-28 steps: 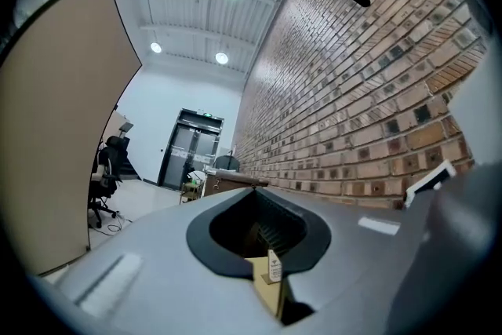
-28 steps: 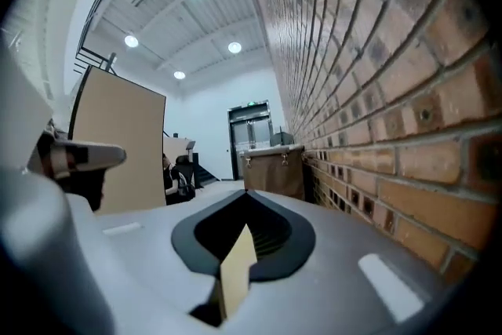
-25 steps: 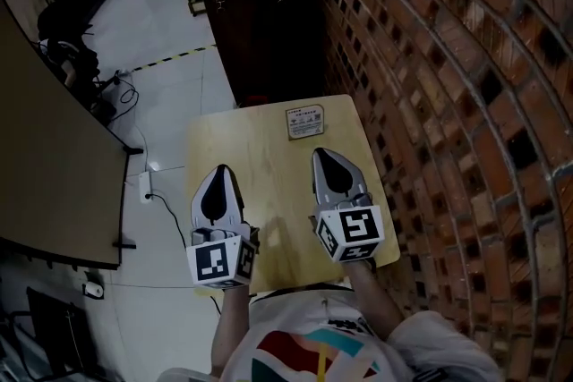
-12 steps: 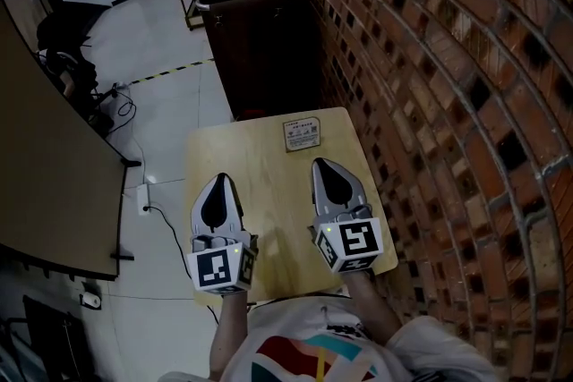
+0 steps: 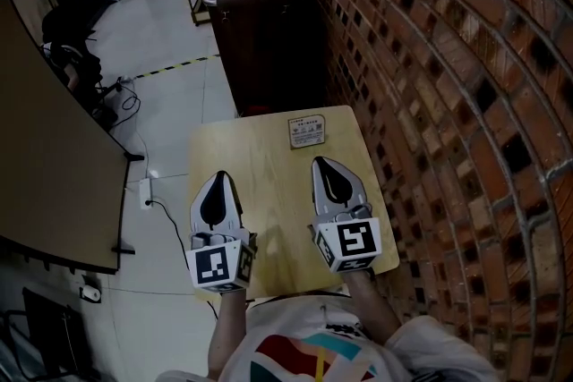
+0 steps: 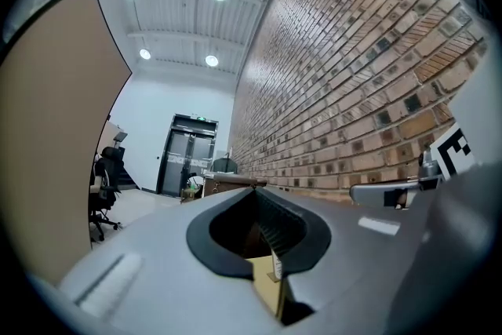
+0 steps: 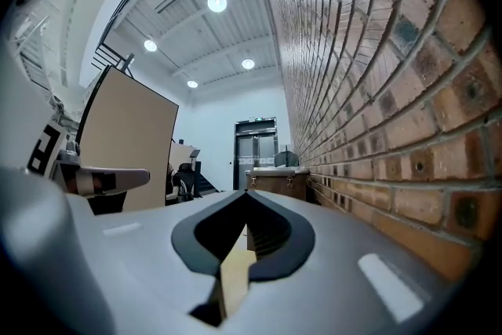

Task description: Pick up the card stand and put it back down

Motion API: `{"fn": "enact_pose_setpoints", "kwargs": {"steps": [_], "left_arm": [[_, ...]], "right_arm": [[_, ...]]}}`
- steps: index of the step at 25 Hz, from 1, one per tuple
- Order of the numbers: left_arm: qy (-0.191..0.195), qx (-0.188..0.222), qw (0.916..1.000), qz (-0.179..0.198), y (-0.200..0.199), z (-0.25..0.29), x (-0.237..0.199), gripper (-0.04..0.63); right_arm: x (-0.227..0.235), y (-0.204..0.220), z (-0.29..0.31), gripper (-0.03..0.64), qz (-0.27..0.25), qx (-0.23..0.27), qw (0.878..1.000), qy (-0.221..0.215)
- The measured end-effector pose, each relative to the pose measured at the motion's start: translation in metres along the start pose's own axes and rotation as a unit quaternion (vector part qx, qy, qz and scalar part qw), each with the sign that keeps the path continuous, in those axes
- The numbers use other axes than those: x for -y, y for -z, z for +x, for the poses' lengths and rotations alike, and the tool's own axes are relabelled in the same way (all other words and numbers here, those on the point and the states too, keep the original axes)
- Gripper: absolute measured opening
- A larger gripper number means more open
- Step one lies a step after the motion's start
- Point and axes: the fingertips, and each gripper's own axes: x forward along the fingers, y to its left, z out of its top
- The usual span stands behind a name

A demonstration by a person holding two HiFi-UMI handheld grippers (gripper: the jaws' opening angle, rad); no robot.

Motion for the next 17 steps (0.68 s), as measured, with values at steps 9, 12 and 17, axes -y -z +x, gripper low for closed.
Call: {"fn": "enact_pose_setpoints", "kwargs": {"steps": [9,12,17], "left_arm": [[-0.004,-0.006,1.0000,-0.003,0.0022,-0.0010,-0.0016,0.005],[-0.002,-0.008,1.0000,-0.003,0.0031,-0.0013,-0.0010,0.005],[-0.002,-0.008,1.0000,-0.003,0.0042,-0.0009,-0.0004,0.005]], "right_arm": [[-0.0012,0.0012,-0.0007,0.005,0.002,-0.004,1.000,0.000],[0.0006,0.0018,-0.0015,0.005,0.004,-0.003,1.000,0.003],[0.0059,0.0029,-0.0028,0.005,0.011,-0.004,1.000,0.009]]}}
